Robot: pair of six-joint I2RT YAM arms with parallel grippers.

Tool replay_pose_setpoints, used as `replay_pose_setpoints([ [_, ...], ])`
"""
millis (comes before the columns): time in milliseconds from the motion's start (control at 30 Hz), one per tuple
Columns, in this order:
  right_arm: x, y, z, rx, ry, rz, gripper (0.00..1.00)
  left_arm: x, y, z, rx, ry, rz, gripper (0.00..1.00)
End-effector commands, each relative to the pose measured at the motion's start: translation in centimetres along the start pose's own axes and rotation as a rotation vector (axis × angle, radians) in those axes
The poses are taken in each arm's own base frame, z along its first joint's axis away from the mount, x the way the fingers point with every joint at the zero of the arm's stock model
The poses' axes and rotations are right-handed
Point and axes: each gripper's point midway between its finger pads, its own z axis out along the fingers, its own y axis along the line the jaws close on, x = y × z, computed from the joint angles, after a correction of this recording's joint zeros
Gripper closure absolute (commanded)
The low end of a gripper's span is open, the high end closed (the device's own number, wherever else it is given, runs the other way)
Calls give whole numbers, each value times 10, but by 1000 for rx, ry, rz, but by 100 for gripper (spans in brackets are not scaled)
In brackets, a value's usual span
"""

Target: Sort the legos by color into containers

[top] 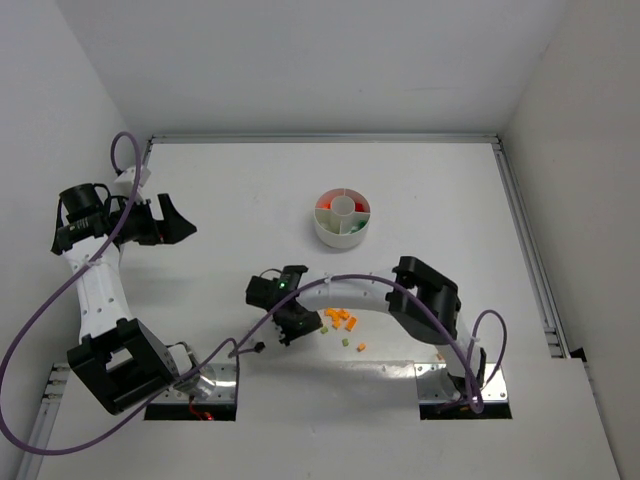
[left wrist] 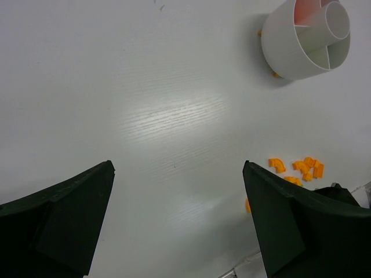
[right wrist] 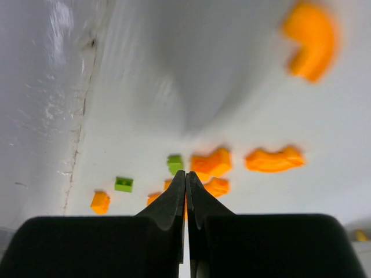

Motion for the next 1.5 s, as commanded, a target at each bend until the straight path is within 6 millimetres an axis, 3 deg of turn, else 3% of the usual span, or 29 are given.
replay_pose_setpoints([
  [0, -33, -18, -54, 55, -189, 51, 100, -24, -7, -6, 3, -67, 72, 1],
  [167, -34, -20, -94, 55, -305, 122, 100, -32, -9, -4, 21, -95, 40, 1],
  [333, -16, -20, -108, 15, -322, 187, 100, -36, -5, -2, 21, -100, 24, 1],
  [500, 16, 21, -89, -106, -327, 208, 78, -38, -5, -1, 19, -106, 30, 1],
  [533, 25, 39, -77, -167, -327, 226, 73, -38, -5, -1, 19, -106, 30, 1],
  [600, 27, 46, -75, -163, -366, 260, 69, -38, -5, -1, 19, -106, 30, 1],
  [633, 33, 56, -63, -189, -346, 305, 69, -34, -4, 0, 21, -98, 21, 1],
  [700, 29, 52, -59, -155, -381, 324, 67, -28, -2, 2, 15, -88, 10, 1],
  [833, 46, 50, -40, -93, -313, 389, 67, -20, -5, 0, 5, -88, 12, 1],
  [967, 55, 58, -21, -140, -223, 504, 67, -16, -6, -2, -6, -88, 15, 1],
  [1167, 36, 52, -22, -197, -210, 637, 64, -9, -6, -2, -14, -82, 10, 1],
  [1300, 33, 49, -20, -226, -191, 705, 48, -9, -2, -4, -50, -80, 25, 1],
  [1467, 34, 47, -12, -208, -176, 765, 48, -11, -3, -9, -64, -83, 65, 1],
])
